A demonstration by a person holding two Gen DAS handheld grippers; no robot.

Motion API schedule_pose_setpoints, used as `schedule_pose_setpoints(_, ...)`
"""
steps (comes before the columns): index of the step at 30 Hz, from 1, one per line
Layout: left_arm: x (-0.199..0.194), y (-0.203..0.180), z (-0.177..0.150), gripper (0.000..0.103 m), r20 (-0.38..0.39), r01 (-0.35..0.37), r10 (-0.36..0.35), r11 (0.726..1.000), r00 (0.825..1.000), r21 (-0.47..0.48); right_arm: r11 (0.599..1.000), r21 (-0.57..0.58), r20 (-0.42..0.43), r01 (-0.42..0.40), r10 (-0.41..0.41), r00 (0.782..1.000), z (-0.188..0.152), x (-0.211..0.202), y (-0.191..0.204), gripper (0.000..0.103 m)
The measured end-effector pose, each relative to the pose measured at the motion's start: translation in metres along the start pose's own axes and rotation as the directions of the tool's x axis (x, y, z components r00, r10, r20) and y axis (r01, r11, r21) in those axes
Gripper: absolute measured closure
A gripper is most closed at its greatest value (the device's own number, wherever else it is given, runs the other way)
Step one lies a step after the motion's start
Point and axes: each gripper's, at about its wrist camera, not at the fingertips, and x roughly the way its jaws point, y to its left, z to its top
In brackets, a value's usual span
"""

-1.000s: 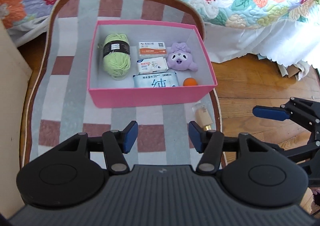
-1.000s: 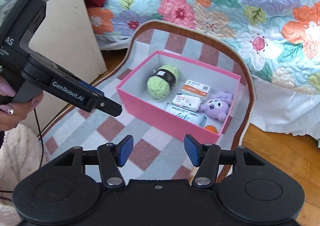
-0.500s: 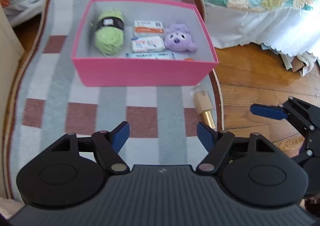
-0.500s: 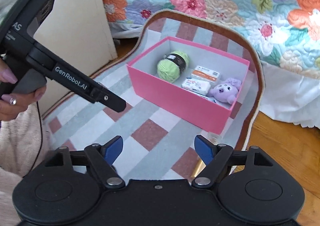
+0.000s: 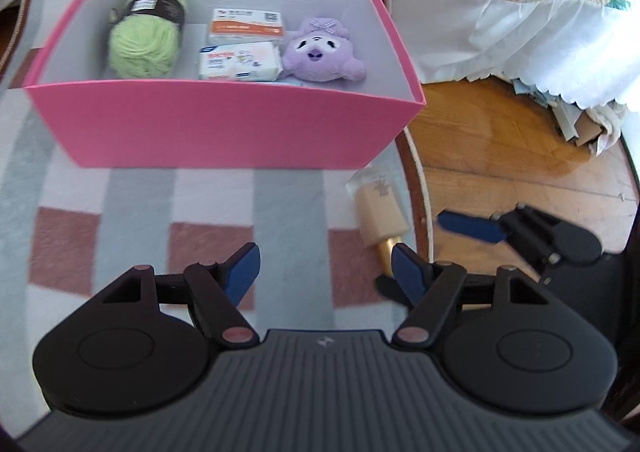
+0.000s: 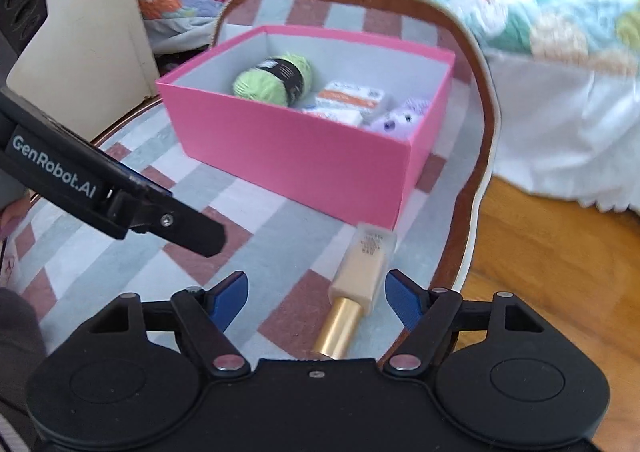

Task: Organize objects
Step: 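Close the left tool on the beige gold-capped foundation bottle, then lift the foundation bottle off the mat with the left tool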

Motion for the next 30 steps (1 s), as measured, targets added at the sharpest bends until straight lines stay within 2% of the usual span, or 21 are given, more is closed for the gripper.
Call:
schedule_pose_setpoints(2,0.016,0.000,0.003,0.032,-0.019,0.000,-0.001,1.000,1.000,-0.027,1.000,-0.002,-0.007,0.022,-0.022,1.000,-0.004,0.010,-0.001,0.025)
schedule_pose_setpoints(4,0.028,0.002,0.004,0.039,-0.018,0.041,-0.042,0.998,0.999,-0.051,1.000,-0.002,-0.020,0.031,-0.031,0.999,-0.006,0.019,-0.003,0.026)
schedule_pose_setpoints(6,0.039,0.002,0.005,0.039,-0.022,0.041,-0.042,0.997,0.999,-0.068,0.999,0.004,-0.027,0.042,-0.042,0.999,-0.008,0.027,-0.004,0.026)
schedule_pose_setpoints(11,0.057,-0.004,0.005,0.042,0.009,0.066,-0.065,0.997,0.998,-0.045,0.998,0.040,-0.035,0.042,-0.041,0.999,-0.008,0.043,-0.010,0.026)
schedule_pose_setpoints(13,0.065,-0.005,0.007,0.042,-0.005,0.075,-0.075,0.995,0.997,-0.062,0.996,0.078,-0.039,0.035,-0.032,0.999,-0.007,0.049,-0.015,0.029)
schedule_pose_setpoints(14,0.070,-0.005,0.008,0.043,-0.021,0.077,-0.079,0.994,0.997,-0.082,0.994,0.107,-0.044,0.030,-0.025,0.999,-0.007,0.053,-0.018,0.035)
schedule_pose_setpoints(15,0.072,-0.003,0.008,0.046,-0.023,0.085,-0.087,0.992,0.996,-0.098,0.990,0.138,-0.050,0.023,-0.017,0.999,-0.007,0.056,-0.020,0.046)
schedule_pose_setpoints(18,0.076,0.004,0.003,0.052,0.000,0.118,-0.119,0.982,0.993,-0.144,0.969,0.238,-0.028,0.061,-0.056,0.998,-0.007,0.058,-0.022,0.055)
schedule_pose_setpoints(20,0.075,0.009,0.000,0.062,0.011,0.161,-0.162,0.971,0.987,-0.175,0.950,0.304,-0.021,0.066,-0.063,0.998,-0.009,0.057,-0.023,0.057)
schedule_pose_setpoints(22,0.071,0.013,-0.004,0.069,0.015,0.189,-0.189,0.964,0.982,-0.185,0.920,0.392,-0.004,0.028,-0.028,1.000,-0.014,0.055,-0.026,0.057)
schedule_pose_setpoints(26,0.059,0.021,-0.014,0.071,0.014,0.184,-0.185,0.965,0.983,-0.186,0.862,0.499,0.010,-0.086,0.093,0.996,-0.022,0.052,-0.027,0.059)
schedule_pose_setpoints(30,0.053,0.036,-0.023,0.073,0.003,0.198,-0.205,0.944,0.979,-0.263,0.799,0.572,0.032,-0.184,0.203,0.979,-0.033,0.053,-0.026,0.059)
